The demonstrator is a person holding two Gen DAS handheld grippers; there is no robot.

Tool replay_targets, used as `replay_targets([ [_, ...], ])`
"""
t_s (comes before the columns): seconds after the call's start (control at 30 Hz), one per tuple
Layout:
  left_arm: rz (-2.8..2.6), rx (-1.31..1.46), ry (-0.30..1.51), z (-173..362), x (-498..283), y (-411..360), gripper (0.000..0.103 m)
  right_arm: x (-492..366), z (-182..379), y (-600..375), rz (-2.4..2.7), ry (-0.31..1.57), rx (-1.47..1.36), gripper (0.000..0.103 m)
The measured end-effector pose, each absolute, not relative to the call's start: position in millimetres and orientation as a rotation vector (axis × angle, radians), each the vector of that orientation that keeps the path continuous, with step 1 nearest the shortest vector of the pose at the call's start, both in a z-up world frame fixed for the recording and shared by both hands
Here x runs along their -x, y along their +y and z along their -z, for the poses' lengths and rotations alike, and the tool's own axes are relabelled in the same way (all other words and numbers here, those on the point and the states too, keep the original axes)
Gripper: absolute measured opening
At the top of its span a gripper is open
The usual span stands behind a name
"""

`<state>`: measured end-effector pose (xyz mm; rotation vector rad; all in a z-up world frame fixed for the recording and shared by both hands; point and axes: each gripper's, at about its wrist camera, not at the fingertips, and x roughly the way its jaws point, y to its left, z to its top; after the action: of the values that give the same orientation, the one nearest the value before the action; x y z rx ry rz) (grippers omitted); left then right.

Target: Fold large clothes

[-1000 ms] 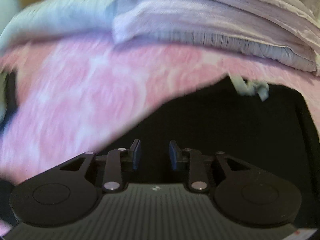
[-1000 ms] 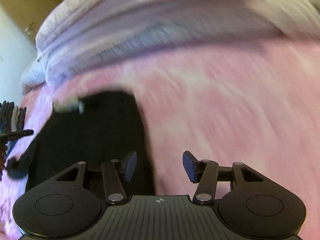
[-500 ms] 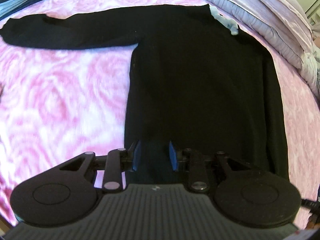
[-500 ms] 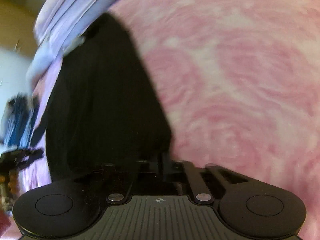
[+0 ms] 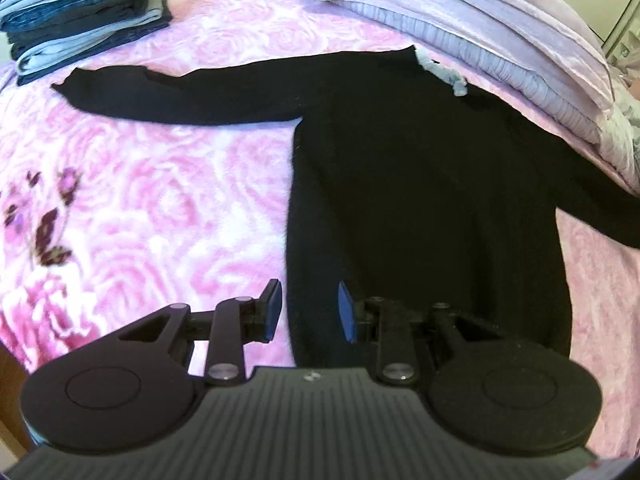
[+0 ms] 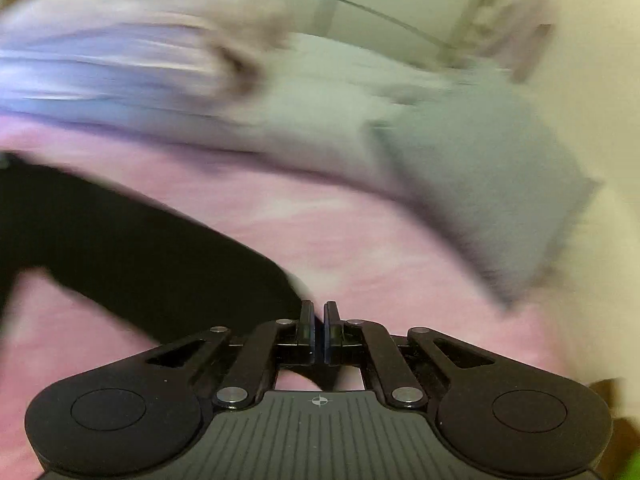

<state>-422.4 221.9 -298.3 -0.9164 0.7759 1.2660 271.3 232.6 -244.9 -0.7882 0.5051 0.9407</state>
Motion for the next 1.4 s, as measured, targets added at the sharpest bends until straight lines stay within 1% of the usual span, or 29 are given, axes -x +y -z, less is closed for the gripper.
replay_targets([
  [0.03,-1.274,0.923,0.775,299.2,424.4,218.7,0.026,-276.4,242.3,232.3,-0.935,0.543,0.735,0.004],
  [0.07,-1.281,0.932,0.776,300.9,426.2,215.7,0.026,-277.0,240.5,227.2,-0.96,0.601,0.649,0.008],
  [0.1,-1.287,0.945,0.778,303.4,428.5,212.0,0.026,-274.0,242.3,220.5,-0.995,0.653,0.574,0.026],
  [0.13,-1.291,0.963,0.78,306.1,431.8,208.7,0.026,-264.4,247.6,212.4,-1.038,0.716,0.503,0.049],
  [0.17,-1.295,0.981,0.781,309.1,435.0,205.3,0.026,-250.6,255.2,199.7,-1.081,0.78,0.446,0.055],
  [0.23,-1.29,1.022,0.77,314.9,440.1,199.2,0.026,-219.0,274.4,180.5,-1.187,0.91,0.356,0.057],
  [0.3,-1.274,1.082,0.747,321.4,449.8,189.8,0.027,-182.5,304.3,154.2,-1.268,1.085,0.301,0.057],
  [0.37,-1.27,1.139,0.714,330.4,455.1,182.5,0.027,-140.5,335.8,131.2,-1.327,1.253,0.275,0.057],
  [0.47,-1.273,1.241,0.658,343.6,466.1,172.0,0.028,-87.4,371.8,107.5,-1.36,1.451,0.26,0.057],
  [0.53,-1.238,1.306,0.604,352.4,468.3,167.5,0.028,-72.9,383.4,102.7,-1.373,1.508,0.238,0.057],
  [0.67,-1.166,1.384,0.521,371.5,460.0,161.6,0.031,-59.1,394.5,101.4,-1.345,1.544,0.179,0.057],
  [0.73,-1.155,1.422,0.52,385.9,453.2,162.3,0.031,-59.1,402.7,97.4,-1.33,1.563,0.135,0.056],
  [0.8,-1.184,1.398,0.516,393.1,446.6,162.9,0.031,-53.2,405.3,100.0,-1.333,1.551,0.116,0.056],
  [0.83,-1.187,1.382,0.521,393.7,444.1,164.1,0.023,-50.5,406.2,101.0,-1.337,1.547,0.109,0.056],
  [0.87,-1.189,1.364,0.528,392.9,442.3,164.8,0.011,-46.9,408.8,102.6,-1.342,1.538,0.108,0.056],
  [0.9,-1.171,1.351,0.529,391.8,441.9,165.5,0.005,-40.2,411.8,101.3,-1.352,1.528,0.113,0.046],
  [0.93,-1.171,1.337,0.533,389.0,441.7,165.5,0.005,-34.1,412.3,104.6,-1.384,1.533,0.122,0.008],
  [0.97,-1.172,1.306,0.542,383.9,441.7,165.4,0.005,-26.7,412.7,107.8,-1.402,1.55,0.148,0.0],
  [1.03,-1.187,1.205,0.553,361.7,447.7,162.9,0.004,-13.9,402.0,111.6,-1.45,1.513,0.199,0.0],
  [1.13,-1.219,1.141,0.524,330.0,472.3,154.8,0.005,-16.0,374.1,101.0,-1.485,1.459,0.197,0.0],
  [1.2,-1.197,1.107,0.576,322.8,477.1,151.7,0.005,-26.2,365.8,89.5,-1.449,1.469,0.189,0.0],
  [1.3,-1.165,1.092,0.693,340.8,458.7,151.3,0.007,-26.5,373.9,87.0,-1.395,1.476,0.281,0.0],
  [1.4,-1.157,1.063,0.916,372.4,434.4,153.1,0.01,-19.2,398.7,102.9,-1.286,1.531,0.492,0.0],
])
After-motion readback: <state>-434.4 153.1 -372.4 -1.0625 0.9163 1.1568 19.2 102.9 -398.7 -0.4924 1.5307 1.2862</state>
